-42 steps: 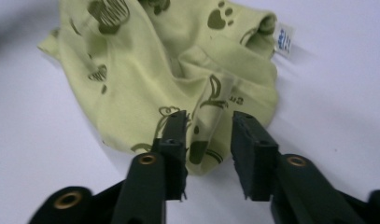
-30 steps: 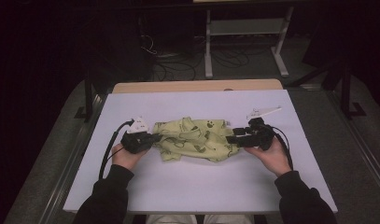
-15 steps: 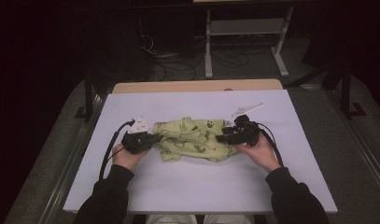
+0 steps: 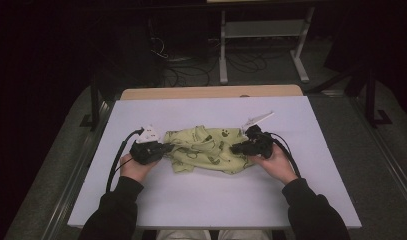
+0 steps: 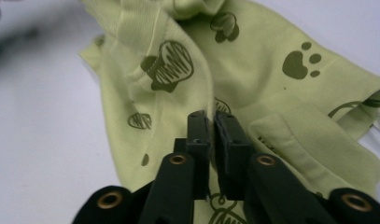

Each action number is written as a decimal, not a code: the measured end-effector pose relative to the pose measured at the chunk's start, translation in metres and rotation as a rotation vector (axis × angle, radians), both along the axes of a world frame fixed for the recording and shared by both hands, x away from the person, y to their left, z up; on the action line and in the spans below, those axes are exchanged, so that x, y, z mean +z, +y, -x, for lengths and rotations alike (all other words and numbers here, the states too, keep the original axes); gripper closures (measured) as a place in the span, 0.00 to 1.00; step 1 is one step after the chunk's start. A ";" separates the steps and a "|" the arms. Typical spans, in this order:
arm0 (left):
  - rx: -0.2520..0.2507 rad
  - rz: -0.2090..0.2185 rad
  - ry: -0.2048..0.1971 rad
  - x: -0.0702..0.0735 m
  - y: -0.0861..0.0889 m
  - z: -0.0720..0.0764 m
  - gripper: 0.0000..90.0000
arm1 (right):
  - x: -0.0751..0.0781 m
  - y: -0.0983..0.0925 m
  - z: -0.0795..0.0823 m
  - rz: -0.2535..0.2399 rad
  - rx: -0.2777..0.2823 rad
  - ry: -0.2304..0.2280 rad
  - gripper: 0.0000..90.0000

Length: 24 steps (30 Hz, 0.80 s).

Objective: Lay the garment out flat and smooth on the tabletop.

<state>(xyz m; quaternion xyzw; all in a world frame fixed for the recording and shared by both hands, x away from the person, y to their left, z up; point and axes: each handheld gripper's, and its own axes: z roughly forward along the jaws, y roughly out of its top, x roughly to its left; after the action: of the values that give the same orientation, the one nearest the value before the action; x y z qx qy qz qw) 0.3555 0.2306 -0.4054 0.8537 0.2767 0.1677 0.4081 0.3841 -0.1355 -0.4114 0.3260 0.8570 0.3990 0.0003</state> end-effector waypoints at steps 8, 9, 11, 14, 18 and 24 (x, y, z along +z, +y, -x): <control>0.000 0.003 -0.007 0.001 0.000 0.000 0.97 | 0.010 -0.011 0.002 -0.038 -0.034 -0.018 0.98; 0.001 0.006 -0.009 0.002 0.000 0.000 0.97 | 0.010 -0.011 0.002 -0.038 -0.034 -0.018 0.98; 0.012 0.019 -0.009 0.003 0.000 -0.001 0.97 | 0.012 -0.013 0.003 -0.043 -0.045 -0.025 0.98; 0.031 0.029 -0.016 0.006 -0.001 -0.003 0.97 | 0.017 -0.018 0.003 -0.058 -0.069 -0.042 0.98; 0.042 0.030 -0.037 0.010 -0.005 -0.005 0.97 | 0.022 -0.023 0.003 -0.076 -0.090 -0.063 0.98; 0.053 0.019 -0.049 0.018 -0.007 -0.014 0.97 | 0.027 -0.024 0.000 -0.075 -0.107 -0.073 0.98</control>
<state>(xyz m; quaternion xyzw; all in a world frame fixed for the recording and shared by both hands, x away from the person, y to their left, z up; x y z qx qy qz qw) 0.3691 0.2231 -0.3876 0.8378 0.2909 0.1965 0.4183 0.3844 -0.1594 -0.3847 0.3563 0.8222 0.4420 0.0408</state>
